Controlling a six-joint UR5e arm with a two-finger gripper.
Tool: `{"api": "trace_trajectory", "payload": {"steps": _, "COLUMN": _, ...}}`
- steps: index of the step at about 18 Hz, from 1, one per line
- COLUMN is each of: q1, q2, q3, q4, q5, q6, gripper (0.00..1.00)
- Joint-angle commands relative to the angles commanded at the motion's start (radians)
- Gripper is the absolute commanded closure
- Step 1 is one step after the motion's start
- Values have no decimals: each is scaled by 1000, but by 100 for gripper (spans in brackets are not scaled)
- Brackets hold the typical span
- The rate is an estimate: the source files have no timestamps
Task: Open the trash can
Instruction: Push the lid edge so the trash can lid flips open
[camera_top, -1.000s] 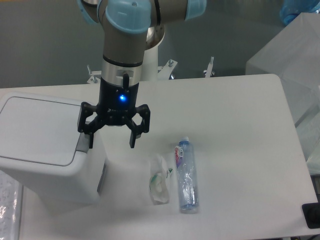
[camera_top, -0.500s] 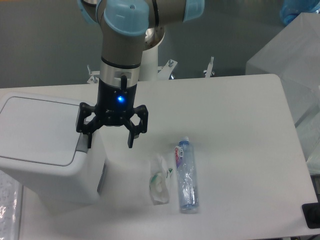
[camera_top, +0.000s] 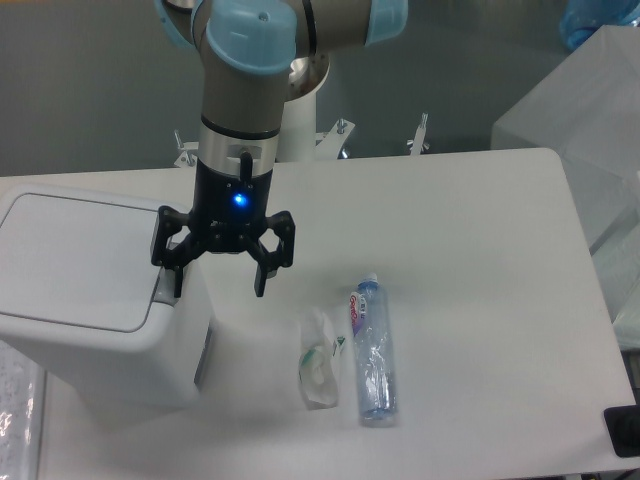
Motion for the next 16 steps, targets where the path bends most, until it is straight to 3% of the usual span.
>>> {"api": "trace_trajectory", "payload": {"steps": 12, "q1": 2, "q2": 5, "q3": 21, "q4": 2, "q5": 0, "q6": 8, "gripper": 0}}
{"api": "trace_trajectory", "payload": {"steps": 16, "q1": 12, "q2": 0, "q3": 61, "q4": 90, "q5": 5, "q6": 11, "gripper": 0}}
